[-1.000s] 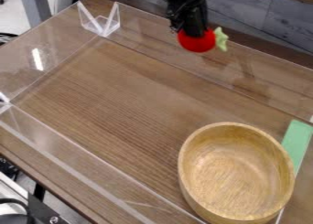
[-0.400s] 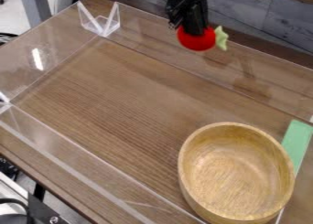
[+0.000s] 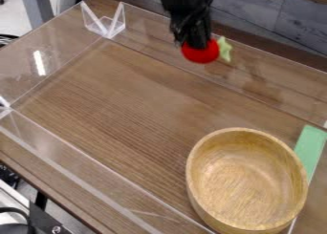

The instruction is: Move the red fruit to the left

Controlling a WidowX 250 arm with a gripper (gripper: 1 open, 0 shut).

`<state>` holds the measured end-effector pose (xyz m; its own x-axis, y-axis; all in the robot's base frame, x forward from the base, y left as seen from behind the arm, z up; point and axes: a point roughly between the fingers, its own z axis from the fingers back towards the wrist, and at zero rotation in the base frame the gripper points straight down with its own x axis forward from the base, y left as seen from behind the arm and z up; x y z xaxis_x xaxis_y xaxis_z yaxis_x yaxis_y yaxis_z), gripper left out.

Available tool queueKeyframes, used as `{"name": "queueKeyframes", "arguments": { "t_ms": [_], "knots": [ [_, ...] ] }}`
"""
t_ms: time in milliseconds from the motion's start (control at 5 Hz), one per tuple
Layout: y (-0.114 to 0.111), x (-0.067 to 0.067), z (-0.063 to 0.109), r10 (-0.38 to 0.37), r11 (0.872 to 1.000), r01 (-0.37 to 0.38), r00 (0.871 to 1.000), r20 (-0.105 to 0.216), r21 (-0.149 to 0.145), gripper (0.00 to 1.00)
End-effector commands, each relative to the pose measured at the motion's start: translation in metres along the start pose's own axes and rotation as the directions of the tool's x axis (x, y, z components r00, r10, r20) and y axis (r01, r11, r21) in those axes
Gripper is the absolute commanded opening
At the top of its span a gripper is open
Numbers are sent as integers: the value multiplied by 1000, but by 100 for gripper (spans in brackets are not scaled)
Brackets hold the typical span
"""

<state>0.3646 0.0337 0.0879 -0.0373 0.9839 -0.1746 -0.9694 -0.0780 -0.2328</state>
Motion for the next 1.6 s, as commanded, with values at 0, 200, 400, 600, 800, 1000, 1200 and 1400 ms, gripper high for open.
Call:
{"name": "queueKeyframes", "arguments": {
  "t_ms": [0,200,400,600,800,1000,1200,1400],
  "knots": [
    [-9,13,11,54,997,-53,998,16,-63,0],
    [-8,19,7,102,992,-101,995,20,-71,0],
    [-12,20,20,66,996,-66,998,0,-56,0],
    [-19,23,34,38,998,-39,999,-22,-46,0],
    [-16,16,25,75,996,-75,997,-12,-51,0],
    [-10,8,15,114,992,-114,993,0,-58,0],
    [-5,5,16,203,977,-201,979,13,-77,0],
    [-2,7,26,293,953,-290,956,14,-90,0]
  ]
}}
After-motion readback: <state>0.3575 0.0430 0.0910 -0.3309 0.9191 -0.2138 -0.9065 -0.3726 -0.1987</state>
